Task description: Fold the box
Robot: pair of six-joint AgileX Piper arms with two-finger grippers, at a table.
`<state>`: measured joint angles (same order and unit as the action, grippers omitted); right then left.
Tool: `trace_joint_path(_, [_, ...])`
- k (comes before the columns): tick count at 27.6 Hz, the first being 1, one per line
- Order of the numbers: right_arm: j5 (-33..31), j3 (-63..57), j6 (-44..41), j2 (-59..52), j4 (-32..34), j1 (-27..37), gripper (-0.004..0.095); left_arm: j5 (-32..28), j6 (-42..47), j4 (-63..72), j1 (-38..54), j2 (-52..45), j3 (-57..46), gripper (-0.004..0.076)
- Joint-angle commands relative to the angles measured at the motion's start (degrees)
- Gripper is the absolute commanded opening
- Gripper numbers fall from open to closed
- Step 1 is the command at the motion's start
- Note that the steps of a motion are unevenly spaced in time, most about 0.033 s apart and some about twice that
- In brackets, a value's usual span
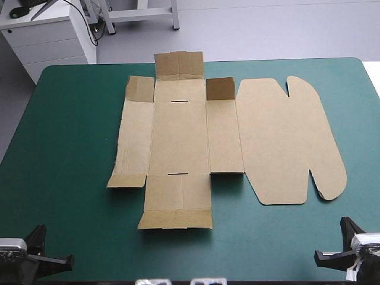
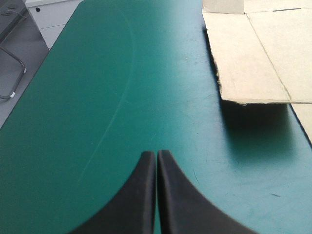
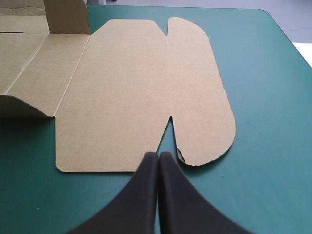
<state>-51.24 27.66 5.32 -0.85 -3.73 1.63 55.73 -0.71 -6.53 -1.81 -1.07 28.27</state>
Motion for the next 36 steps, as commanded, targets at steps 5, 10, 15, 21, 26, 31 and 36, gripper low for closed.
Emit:
trace_joint_path(5, [4.3,1.2,0.1,0.6,0.2,-0.1,-0.0019,-4.8,0.2,0.2,0.0,1.4,1.4,-0.0008])
trace_joint_path(10, [4.3,1.2,0.1,0.6,0.2,-0.1,-0.0019,-5.8,0.2,0.2,0.0,6.9,3.8,-0.0008])
trace_joint_path(15, [4.3,1.2,0.1,0.6,0.2,-0.1,-0.0019,-5.9,0.2,0.2,-0.1,15.8,7.9,-0.0008])
trace_joint_path(21, [4.3,1.2,0.1,0.6,0.2,-0.1,-0.0019,-7.0,0.2,0.2,-0.1,27.7,14.2,-0.0008])
trace_joint_path(26, [4.3,1.2,0.1,0.6,0.2,-0.1,-0.0019,-8.2,0.1,0.0,-0.1,38.2,19.2,-0.0007])
trace_joint_path(31, [4.3,1.2,0.1,0.6,0.2,-0.1,-0.0019,-11.0,-0.2,-0.3,-0.1,51.3,23.5,-0.0006])
trace_joint_path(36, [4.3,1.2,0.1,0.6,0.2,-0.1,-0.0019,-12.4,-3.3,3.6,-0.1,61.1,26.7,0.0007])
